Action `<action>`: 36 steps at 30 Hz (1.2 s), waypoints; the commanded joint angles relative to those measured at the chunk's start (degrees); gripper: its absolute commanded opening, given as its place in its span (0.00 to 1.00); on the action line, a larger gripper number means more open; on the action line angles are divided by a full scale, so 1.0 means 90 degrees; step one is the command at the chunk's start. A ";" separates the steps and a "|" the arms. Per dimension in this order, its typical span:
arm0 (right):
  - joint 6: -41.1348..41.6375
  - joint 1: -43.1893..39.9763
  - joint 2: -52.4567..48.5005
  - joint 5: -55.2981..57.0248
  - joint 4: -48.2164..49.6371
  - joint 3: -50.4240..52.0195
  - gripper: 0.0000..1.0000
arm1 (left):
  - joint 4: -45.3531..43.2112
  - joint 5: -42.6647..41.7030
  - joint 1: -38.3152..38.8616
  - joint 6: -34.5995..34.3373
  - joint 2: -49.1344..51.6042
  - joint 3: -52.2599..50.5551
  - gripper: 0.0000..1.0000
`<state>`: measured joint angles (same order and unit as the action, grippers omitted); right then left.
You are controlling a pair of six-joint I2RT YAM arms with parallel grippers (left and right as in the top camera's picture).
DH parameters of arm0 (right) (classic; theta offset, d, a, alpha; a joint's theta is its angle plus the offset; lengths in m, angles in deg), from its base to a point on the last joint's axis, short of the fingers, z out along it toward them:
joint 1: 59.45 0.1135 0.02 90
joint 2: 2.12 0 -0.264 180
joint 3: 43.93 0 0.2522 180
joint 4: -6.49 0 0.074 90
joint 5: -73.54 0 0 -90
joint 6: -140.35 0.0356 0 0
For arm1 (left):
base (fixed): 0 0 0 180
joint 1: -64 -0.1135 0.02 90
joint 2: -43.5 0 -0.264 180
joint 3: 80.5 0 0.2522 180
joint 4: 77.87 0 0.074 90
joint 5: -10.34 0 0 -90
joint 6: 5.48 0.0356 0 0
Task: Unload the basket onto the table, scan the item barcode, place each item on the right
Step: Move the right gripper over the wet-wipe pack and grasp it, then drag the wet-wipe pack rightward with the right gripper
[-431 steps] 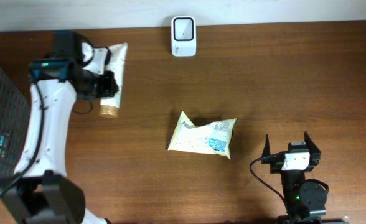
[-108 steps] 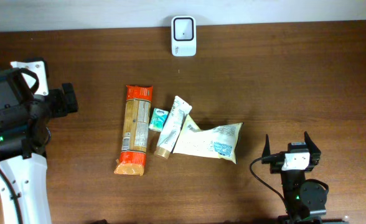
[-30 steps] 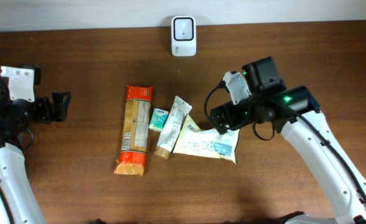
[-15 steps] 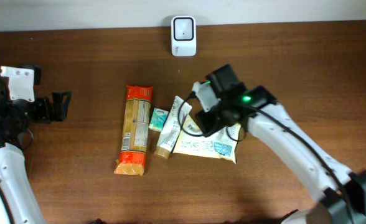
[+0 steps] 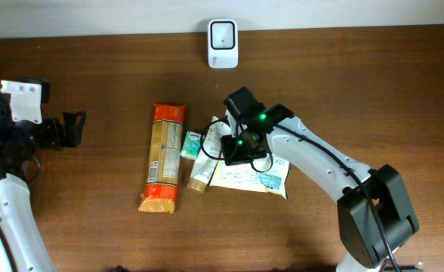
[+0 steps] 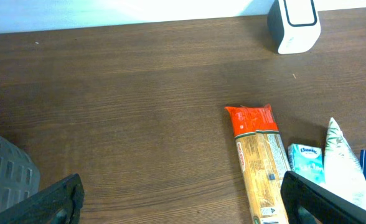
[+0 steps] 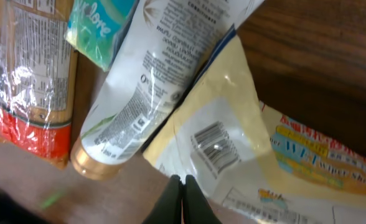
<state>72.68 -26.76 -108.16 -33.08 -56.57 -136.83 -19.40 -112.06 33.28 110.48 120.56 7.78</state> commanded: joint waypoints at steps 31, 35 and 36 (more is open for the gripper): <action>-0.2555 -0.1566 -0.0923 0.0034 -0.2431 -0.2271 0.11 | -0.0012 -0.0092 -0.0022 0.0104 0.0017 0.0058 0.99; -0.2557 -0.1095 -0.0981 0.0044 -0.2375 -0.2142 0.07 | -0.0012 -0.0092 -0.0022 0.0104 0.0017 0.0058 0.99; -0.2555 -0.0935 -0.0981 0.0085 -0.2319 -0.2045 0.07 | -0.0012 -0.0092 -0.0022 0.0104 0.0017 0.0058 0.99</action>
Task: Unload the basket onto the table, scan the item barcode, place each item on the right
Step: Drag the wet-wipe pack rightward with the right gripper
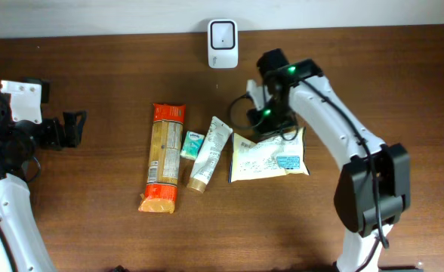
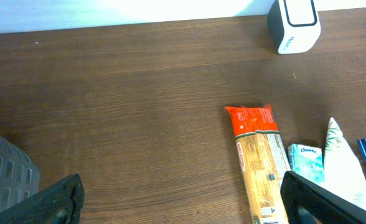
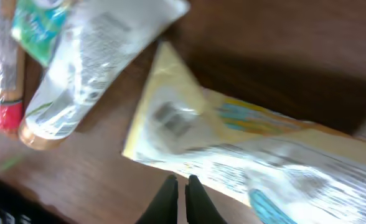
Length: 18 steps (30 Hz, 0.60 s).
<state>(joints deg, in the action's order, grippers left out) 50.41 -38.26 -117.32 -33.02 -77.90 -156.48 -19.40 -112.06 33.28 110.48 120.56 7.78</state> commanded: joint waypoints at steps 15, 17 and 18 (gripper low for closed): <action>0.0092 0.0612 0.0032 0.1260 0.2463 0.2436 0.15 | -0.0010 -0.0092 -0.0022 0.0104 0.0017 0.0058 0.99; 0.0092 0.0527 0.0032 0.1253 0.2450 0.2426 0.25 | -0.0012 -0.0092 -0.0022 0.0104 0.0017 0.0058 0.99; 0.0095 0.0452 0.0034 0.1175 0.2397 0.2368 0.34 | -0.0010 -0.0092 -0.0022 0.0104 0.0017 0.0058 0.99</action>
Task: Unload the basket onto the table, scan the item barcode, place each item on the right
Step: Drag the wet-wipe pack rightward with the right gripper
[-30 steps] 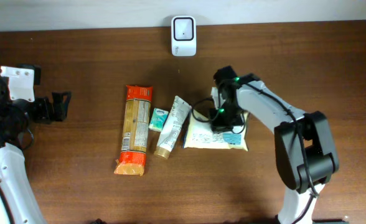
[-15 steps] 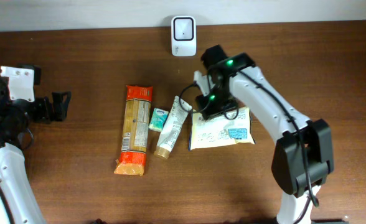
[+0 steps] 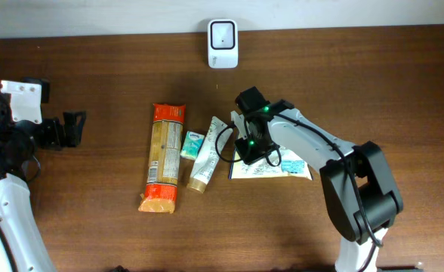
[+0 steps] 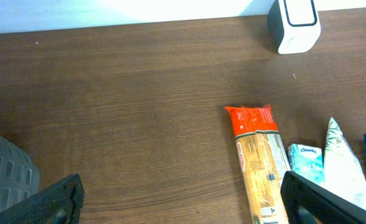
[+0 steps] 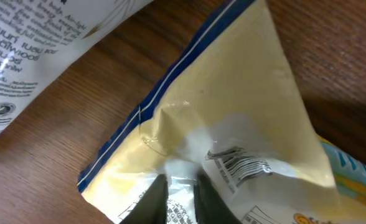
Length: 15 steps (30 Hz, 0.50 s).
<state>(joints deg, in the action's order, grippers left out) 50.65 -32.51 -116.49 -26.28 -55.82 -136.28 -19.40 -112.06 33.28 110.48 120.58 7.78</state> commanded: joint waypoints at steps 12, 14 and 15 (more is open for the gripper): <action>0.0787 -0.1426 0.0872 0.0032 -0.2679 -0.2317 0.68 | -0.0010 -0.0092 -0.0022 0.0104 0.0015 0.0058 0.99; 0.0857 -0.1780 0.0867 -0.0073 -0.3281 -0.2276 0.69 | -0.0010 -0.0092 -0.0022 0.0104 0.0012 0.0058 0.99; 0.0855 -0.1894 0.0867 -0.0078 -0.3466 -0.2217 0.70 | -0.0012 -0.0092 -0.0022 0.0104 0.0015 0.0058 0.99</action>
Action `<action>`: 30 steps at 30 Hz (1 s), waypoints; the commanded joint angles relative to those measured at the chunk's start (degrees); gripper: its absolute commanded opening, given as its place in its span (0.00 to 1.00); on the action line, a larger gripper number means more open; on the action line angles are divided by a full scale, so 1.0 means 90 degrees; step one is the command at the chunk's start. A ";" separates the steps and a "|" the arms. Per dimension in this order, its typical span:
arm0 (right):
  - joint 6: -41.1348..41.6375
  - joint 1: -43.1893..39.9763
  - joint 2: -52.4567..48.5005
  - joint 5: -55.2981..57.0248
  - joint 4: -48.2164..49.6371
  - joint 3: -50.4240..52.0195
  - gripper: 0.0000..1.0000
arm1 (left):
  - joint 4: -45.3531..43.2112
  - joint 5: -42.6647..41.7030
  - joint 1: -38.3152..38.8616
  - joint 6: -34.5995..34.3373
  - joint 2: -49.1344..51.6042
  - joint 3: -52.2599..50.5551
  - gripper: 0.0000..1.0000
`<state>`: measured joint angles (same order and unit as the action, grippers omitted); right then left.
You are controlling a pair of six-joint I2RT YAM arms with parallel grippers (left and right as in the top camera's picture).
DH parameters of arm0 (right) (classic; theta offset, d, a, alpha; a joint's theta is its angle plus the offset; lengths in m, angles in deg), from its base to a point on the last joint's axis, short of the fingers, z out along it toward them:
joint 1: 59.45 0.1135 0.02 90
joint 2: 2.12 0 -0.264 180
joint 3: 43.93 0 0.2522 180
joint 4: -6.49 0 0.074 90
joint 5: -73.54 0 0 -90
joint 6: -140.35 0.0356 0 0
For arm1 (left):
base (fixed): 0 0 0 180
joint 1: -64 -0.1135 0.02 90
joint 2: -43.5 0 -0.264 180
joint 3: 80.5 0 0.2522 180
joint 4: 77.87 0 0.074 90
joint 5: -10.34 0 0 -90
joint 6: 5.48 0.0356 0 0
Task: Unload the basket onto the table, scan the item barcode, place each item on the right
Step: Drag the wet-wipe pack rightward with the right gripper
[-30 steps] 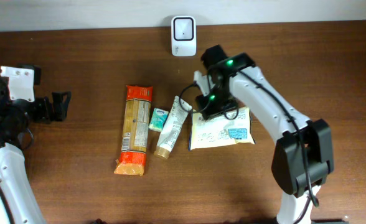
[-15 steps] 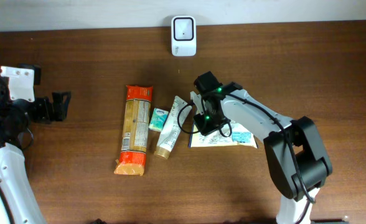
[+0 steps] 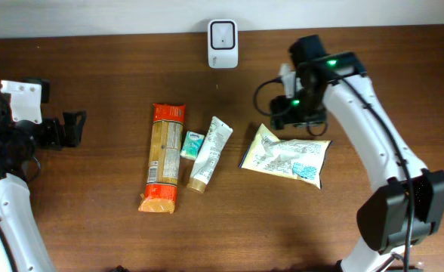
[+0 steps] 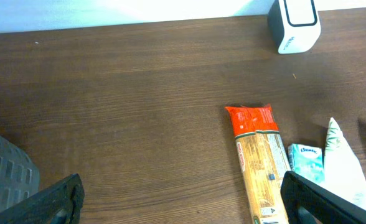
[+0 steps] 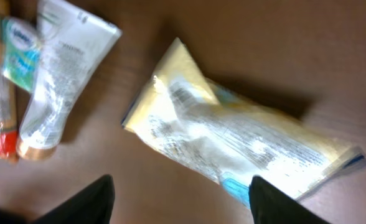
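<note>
A pale yellow pouch [image 3: 286,157] with blue print lies flat on the table, right of the other items; its printed side [image 5: 233,134] faces up and no barcode can be made out. My right gripper [image 3: 291,115] hangs open above the pouch's far edge, holding nothing; in the right wrist view its two dark fingers [image 5: 86,199] stand wide apart. The white scanner [image 3: 223,34] stands at the back edge. Far left, my left gripper [image 3: 65,128] is open and holds nothing.
A long pasta pack [image 3: 164,156] with a red end, a small teal tissue pack [image 3: 191,143] and a white tube [image 3: 209,153] lie side by side left of the pouch. A grey basket [image 4: 5,171] shows at the left wrist view's left edge.
My right gripper was shut, low at the pouch's left corner; now it is open, higher and further back right. The pouch lies further right and turned. The left arm is unchanged.
My right gripper was shut over the pouch, which lay partly under the tube. Then the pouch lay clear of the tube with the gripper at its far edge, then the gripper was at its left corner. Now the gripper is open above the pouch.
</note>
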<state>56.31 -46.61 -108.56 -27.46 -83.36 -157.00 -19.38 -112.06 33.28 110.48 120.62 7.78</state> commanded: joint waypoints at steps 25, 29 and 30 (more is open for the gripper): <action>-0.0544 -0.1766 -0.0117 -0.2322 0.3429 0.4243 0.99 | -0.0012 -0.0092 -0.0022 0.0104 0.0010 0.0058 0.99; -0.0078 -0.1661 -0.0233 -0.2227 0.4403 0.4690 0.99 | -0.0012 -0.0092 -0.0022 0.0104 0.0010 0.0058 0.99; -0.0078 -0.1642 -0.0284 -0.2227 0.4549 0.4772 0.96 | -0.0015 -0.0092 -0.0022 0.0104 0.0010 0.0058 0.99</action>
<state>53.31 -62.61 -107.57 -49.01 -45.27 -118.38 -19.38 -112.08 33.28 110.48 120.67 7.78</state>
